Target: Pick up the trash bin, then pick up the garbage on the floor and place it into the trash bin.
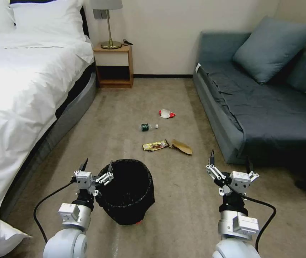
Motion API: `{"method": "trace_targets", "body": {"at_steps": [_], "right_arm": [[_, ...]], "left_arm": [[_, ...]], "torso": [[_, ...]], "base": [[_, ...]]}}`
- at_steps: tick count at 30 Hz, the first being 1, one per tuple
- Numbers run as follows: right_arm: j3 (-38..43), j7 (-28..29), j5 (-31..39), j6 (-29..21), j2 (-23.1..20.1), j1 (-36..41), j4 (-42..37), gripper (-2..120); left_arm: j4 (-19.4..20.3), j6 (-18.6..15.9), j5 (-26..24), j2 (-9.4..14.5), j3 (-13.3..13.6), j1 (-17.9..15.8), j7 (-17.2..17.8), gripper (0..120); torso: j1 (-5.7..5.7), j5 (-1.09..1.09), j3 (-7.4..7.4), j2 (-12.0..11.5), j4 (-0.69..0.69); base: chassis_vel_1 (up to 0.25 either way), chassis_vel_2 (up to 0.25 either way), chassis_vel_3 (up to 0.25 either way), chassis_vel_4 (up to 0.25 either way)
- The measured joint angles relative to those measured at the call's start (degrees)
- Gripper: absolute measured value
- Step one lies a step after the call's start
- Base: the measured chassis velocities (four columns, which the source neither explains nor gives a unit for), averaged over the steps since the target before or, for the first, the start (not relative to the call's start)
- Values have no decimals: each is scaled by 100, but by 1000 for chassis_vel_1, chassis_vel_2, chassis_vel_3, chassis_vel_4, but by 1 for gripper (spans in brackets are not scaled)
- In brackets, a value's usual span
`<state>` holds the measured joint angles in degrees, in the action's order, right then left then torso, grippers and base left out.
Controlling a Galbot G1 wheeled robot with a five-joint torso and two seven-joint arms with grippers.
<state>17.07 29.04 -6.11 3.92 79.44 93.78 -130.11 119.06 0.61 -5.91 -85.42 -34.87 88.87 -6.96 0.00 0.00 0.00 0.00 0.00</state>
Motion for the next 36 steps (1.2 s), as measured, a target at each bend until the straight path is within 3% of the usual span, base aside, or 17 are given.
{"method": "trace_targets", "body": {"at_steps": [36], "right_arm": [[0,0,0,0,0,0,0,100]], "left_arm": [[0,0,0,0,0,0,0,100]], "torso": [[0,0,0,0,0]], "base": [[0,0,0,0]]}}
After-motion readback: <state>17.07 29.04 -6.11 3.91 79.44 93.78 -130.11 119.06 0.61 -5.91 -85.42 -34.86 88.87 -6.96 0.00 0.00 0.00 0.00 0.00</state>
